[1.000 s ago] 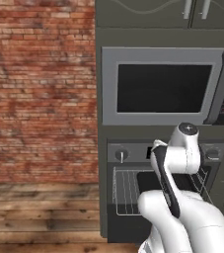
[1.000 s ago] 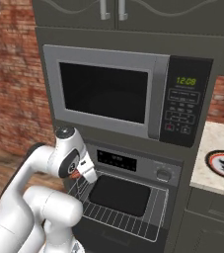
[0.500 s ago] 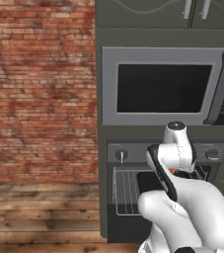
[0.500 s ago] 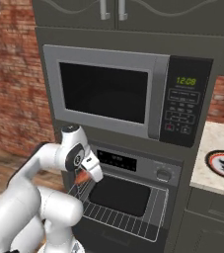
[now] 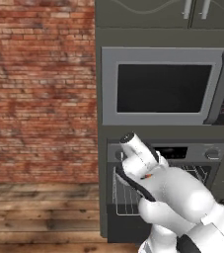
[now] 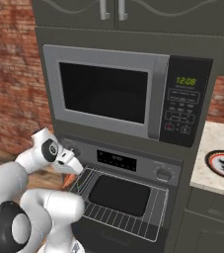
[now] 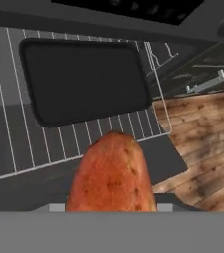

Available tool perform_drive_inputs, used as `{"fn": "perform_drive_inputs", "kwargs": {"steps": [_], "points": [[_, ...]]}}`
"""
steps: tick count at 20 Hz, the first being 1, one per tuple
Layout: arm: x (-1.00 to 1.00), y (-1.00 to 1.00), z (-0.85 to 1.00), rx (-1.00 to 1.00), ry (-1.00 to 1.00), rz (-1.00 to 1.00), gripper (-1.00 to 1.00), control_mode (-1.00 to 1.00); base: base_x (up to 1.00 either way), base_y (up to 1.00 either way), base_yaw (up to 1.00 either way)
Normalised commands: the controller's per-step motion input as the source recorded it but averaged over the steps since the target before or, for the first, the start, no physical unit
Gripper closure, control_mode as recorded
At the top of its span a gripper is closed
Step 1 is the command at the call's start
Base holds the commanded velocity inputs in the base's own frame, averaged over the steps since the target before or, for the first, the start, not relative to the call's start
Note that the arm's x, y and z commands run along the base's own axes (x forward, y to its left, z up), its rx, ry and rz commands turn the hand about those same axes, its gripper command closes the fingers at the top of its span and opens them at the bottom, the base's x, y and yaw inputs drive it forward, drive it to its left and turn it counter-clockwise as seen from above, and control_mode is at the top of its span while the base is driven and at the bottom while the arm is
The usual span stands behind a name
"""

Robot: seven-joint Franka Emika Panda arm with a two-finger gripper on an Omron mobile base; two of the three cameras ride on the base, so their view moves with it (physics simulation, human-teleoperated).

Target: Place the sweet potato on the rack of the oven.

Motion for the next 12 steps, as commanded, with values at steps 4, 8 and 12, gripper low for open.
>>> {"fn": "perform_drive_inputs", "kwargs": {"steps": [4,8,12], "points": [[0.00,0.56,-1.00,-0.47,0.01,0.20,1.00,-1.00,0.00,0.00,0.00],[0.00,0.05,-0.98,-0.26,-0.02,0.21,1.00,-1.00,0.00,0.00,0.00],[0.00,-0.76,-0.69,0.05,-0.02,0.14,1.00,-1.00,0.00,0.00,0.00]]}}
